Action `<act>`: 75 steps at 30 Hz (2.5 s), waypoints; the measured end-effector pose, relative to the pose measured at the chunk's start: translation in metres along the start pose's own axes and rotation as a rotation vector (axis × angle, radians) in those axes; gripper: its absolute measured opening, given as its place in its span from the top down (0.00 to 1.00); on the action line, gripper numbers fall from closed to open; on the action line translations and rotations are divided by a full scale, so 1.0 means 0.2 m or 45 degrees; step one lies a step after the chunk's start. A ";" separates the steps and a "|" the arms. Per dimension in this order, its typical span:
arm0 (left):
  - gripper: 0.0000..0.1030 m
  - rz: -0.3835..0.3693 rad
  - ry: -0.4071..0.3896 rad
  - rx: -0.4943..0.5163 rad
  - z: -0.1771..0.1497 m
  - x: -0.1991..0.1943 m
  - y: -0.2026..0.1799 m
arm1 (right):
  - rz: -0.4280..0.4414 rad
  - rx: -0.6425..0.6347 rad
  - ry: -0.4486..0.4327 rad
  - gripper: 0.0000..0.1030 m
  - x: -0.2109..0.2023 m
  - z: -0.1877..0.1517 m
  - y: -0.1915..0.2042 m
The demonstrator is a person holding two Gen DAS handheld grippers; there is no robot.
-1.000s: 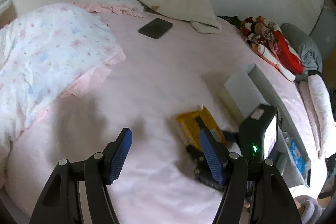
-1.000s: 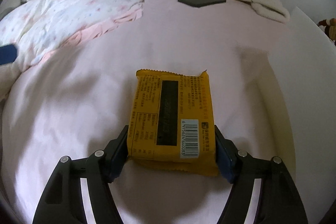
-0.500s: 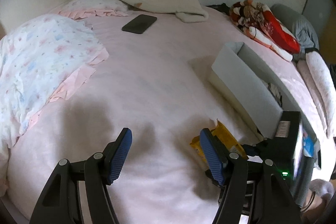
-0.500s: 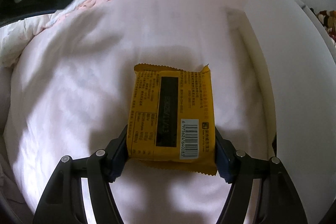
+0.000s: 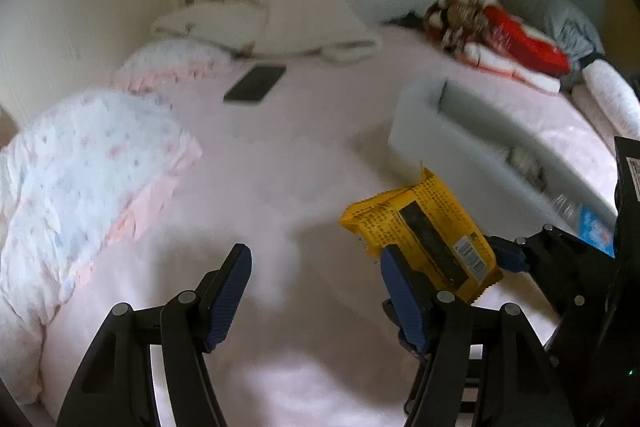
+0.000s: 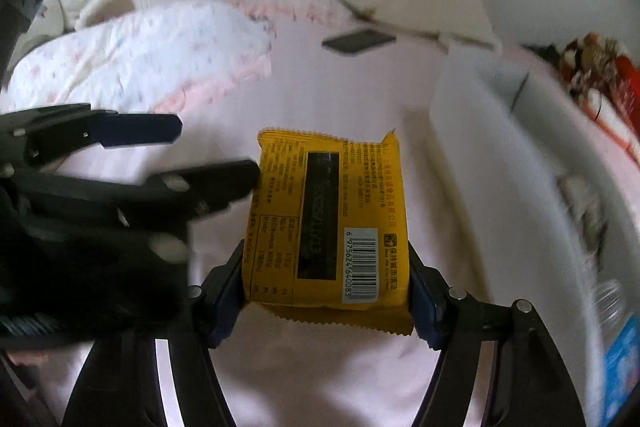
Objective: Organize objects
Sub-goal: 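Lift the yellow packet with the right gripper and carry it over the white box, then drop the yellow packet into the white box by opening the right gripper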
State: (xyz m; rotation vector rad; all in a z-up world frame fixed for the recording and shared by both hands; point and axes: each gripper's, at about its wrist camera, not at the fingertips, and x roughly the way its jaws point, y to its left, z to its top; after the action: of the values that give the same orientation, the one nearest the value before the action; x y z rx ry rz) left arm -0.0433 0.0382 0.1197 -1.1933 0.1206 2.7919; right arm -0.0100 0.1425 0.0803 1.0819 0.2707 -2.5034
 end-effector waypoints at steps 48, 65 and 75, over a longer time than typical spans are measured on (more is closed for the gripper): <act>0.33 -0.233 -0.004 0.055 -0.02 -0.08 -0.13 | 0.159 0.542 0.133 0.28 0.11 0.08 -0.51; 0.33 -0.446 -0.076 0.041 0.02 -0.05 -0.20 | 0.322 0.808 -0.006 0.28 0.06 0.05 -0.63; 0.33 -0.364 -0.052 0.158 0.23 0.03 -0.54 | 0.849 1.240 -0.022 0.28 0.15 -0.01 -0.91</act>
State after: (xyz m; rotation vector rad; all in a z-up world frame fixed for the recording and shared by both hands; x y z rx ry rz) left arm -0.0668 0.1517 0.1440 -1.0342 0.1083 2.5199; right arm -0.1061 0.2977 0.0601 1.1748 -1.2230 -1.9641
